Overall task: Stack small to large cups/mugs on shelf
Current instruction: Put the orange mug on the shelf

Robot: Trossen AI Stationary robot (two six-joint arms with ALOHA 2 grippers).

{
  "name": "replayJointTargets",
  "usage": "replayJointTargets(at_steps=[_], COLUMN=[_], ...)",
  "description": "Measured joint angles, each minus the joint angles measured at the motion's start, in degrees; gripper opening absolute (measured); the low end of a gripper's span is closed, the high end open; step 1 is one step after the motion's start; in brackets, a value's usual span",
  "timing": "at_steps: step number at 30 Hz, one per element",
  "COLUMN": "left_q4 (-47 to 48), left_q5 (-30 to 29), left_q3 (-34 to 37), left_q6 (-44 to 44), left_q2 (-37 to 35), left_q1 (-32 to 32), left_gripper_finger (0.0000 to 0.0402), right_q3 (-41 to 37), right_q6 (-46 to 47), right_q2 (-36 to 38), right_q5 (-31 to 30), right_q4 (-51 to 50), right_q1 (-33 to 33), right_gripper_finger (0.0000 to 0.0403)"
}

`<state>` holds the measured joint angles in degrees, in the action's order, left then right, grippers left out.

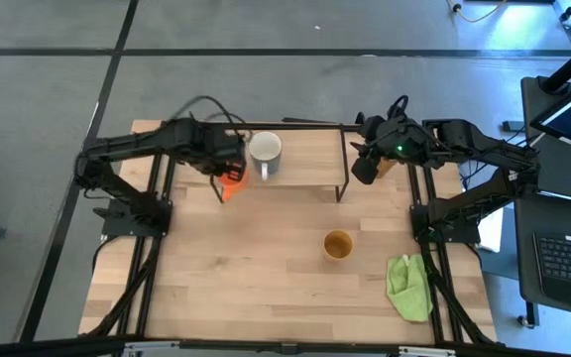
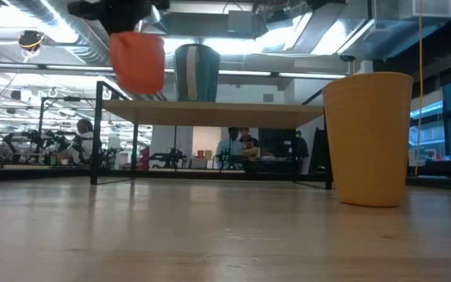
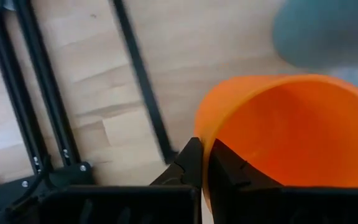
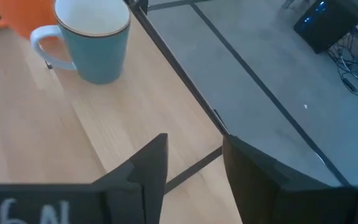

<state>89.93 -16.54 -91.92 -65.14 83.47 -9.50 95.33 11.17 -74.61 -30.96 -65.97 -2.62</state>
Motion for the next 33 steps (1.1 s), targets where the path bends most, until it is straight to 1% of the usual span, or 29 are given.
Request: replayJointTargets(at_steps=[5, 10, 21, 24, 29, 33], left_q4=[0.15, 0.14, -1.28, -2.88, -6.10, -5.43], left_q5=[-0.61, -0.04, 1.16, 1.22, 1.35, 2.58], left_q3=[-0.06, -0.06, -0.04, -0.06, -0.08, -0.08], left_q6=[0.45, 0.88, 4.72, 5.32, 6.24, 8.14], left_q2=[-4.40, -5.79, -3.83, -3.53, -2.53, -0.85], left_q1=[-3.75, -5.50, -10.25, -11.50, -12.36, -13.28], left_gripper_finger=[0.0000, 0.0000, 0.0000, 0.0000, 0.0000, 0.0000], right_q3=[0.00, 0.00, 0.00, 0.00, 0.00, 0.00], right_q6=[-0.71, -0.96, -0.81, 0.14, 0.71, 1.15], right_q2=[0.02, 0.02, 0.02, 0.02, 0.02, 0.00], right_q5=[-0.02, 0.01, 0.07, 0.12, 0.13, 0.13], right_q4=[-0.35, -0.28, 0.15, 0.15, 0.15, 0.14], right_q1=[-0.61, -0.98, -2.27, -2.25, -2.25, -2.25], right_gripper_finger=[0.0148, 0.0147, 0.0147, 0.0147, 0.0147, 0.0147])
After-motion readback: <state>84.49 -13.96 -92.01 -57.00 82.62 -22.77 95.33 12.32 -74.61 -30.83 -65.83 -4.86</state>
